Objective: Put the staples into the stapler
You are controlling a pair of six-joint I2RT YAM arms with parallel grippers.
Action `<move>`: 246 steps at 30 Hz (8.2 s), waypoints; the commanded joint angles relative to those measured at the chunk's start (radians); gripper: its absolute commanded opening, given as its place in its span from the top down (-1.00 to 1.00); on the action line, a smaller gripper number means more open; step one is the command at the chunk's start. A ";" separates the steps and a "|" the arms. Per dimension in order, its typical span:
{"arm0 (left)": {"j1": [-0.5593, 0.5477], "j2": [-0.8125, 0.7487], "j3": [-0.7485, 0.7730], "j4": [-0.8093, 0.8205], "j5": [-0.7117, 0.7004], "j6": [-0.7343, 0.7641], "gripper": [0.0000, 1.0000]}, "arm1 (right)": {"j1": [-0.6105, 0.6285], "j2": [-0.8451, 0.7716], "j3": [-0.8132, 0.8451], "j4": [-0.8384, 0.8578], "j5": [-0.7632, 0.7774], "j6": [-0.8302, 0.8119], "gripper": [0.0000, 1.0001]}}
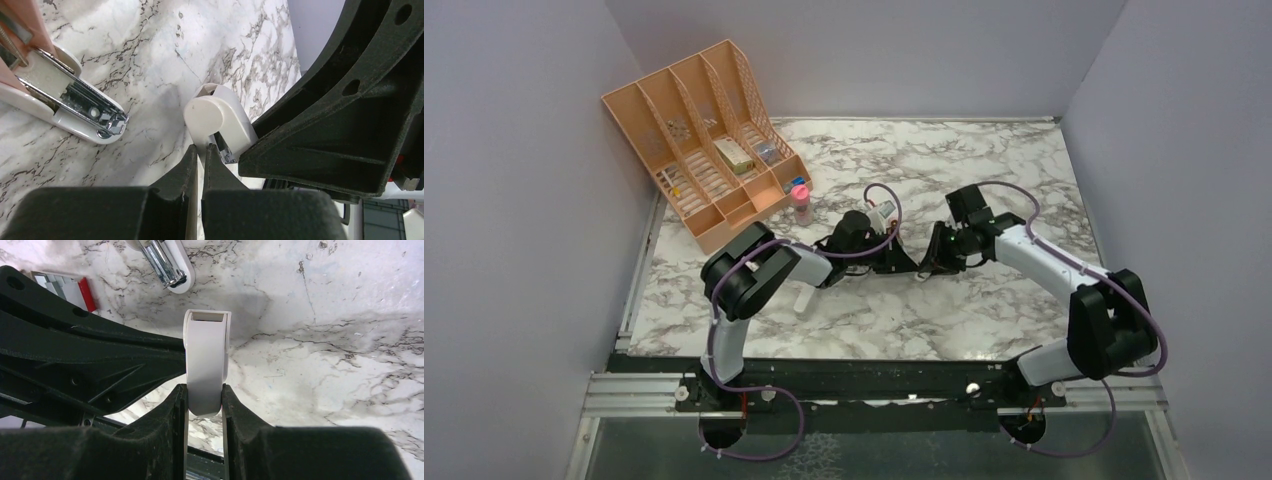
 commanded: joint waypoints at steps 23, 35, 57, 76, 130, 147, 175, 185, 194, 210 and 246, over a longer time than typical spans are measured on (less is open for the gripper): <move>-0.038 0.059 0.104 -0.408 -0.104 0.240 1.00 | -0.118 0.150 0.178 -0.025 -0.108 -0.172 0.53; -0.038 0.085 0.099 -0.426 -0.115 0.266 1.00 | -0.118 0.224 0.261 0.037 0.055 -0.204 0.28; -0.017 -0.055 0.101 -0.402 -0.094 0.218 0.41 | -0.117 0.076 0.124 0.097 0.101 -0.157 -0.24; 0.015 -0.622 0.049 -0.637 -0.617 0.453 -0.49 | 0.069 -0.060 -0.078 0.091 0.190 0.006 -0.26; 0.050 -0.687 -0.016 -0.854 -0.793 0.352 -0.98 | 0.025 0.360 0.197 0.309 0.303 -0.332 0.39; 0.061 -0.685 -0.028 -0.858 -0.757 0.335 -0.98 | 0.013 0.406 0.279 0.218 0.270 -0.346 0.27; 0.100 -0.782 -0.254 -1.116 -0.657 0.201 -0.98 | 0.013 0.186 0.195 0.173 0.202 -0.245 -0.01; 0.069 -0.617 -0.174 -1.090 -0.591 0.298 0.31 | 0.013 0.087 0.112 0.218 0.189 -0.224 0.02; -0.018 -0.503 -0.067 -0.965 -0.490 0.291 0.51 | 0.013 -0.016 0.012 0.227 0.303 -0.165 0.03; -0.110 -0.254 0.175 -0.879 -0.459 0.294 0.52 | 0.013 -0.088 -0.072 0.218 0.299 -0.087 0.04; -0.014 -0.252 0.238 -0.852 -0.547 0.149 -0.36 | 0.033 -0.101 -0.087 0.243 0.062 -0.086 -0.05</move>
